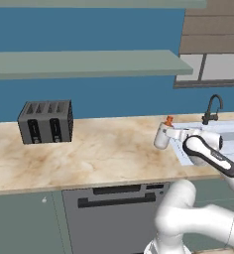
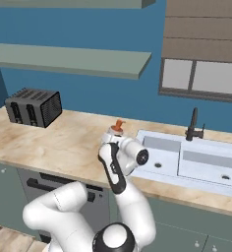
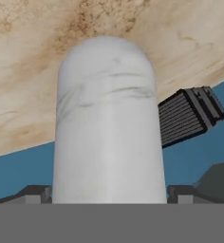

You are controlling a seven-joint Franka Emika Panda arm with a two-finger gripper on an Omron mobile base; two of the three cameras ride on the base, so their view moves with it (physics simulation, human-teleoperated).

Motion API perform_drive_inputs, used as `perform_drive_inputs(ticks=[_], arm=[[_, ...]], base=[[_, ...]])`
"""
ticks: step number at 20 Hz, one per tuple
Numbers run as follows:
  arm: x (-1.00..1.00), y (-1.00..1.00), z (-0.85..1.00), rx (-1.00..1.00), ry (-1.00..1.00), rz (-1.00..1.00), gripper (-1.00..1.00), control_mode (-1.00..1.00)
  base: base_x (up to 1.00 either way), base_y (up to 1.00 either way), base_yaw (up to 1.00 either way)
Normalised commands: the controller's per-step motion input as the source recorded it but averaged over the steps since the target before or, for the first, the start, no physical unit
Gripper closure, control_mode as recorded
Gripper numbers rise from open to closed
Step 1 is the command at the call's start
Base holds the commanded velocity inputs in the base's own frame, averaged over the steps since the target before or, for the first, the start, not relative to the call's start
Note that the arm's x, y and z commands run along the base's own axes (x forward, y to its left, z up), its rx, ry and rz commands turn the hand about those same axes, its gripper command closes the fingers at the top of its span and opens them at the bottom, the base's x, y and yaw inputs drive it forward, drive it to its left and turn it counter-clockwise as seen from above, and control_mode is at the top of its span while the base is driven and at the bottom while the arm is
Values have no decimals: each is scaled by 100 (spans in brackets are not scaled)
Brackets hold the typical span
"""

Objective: Restock the sink supplies by placing the sponge and soap dispenser on the counter and next to the sink. Make sure the soap dispenser is upright.

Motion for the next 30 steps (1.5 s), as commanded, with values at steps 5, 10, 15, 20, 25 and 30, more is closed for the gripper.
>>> perform_drive_inputs(ticks=[5, 10, 15, 20, 25, 30], arm=[[0, -9, -15, -27, -5, 0, 100, -100], [11, -10, -11, -28, -1, 0, 100, -100], [14, -12, -18, -20, -1, 0, 100, -100], [7, -1, -46, -2, -8, 4, 100, -100], [0, 0, -42, 0, -14, 8, 100, -100], [0, 0, -45, 0, -13, 8, 100, -100]], base=[[0, 0, 0], [0, 0, 0], [0, 0, 0], [0, 0, 0], [0, 0, 0], [0, 0, 0]])
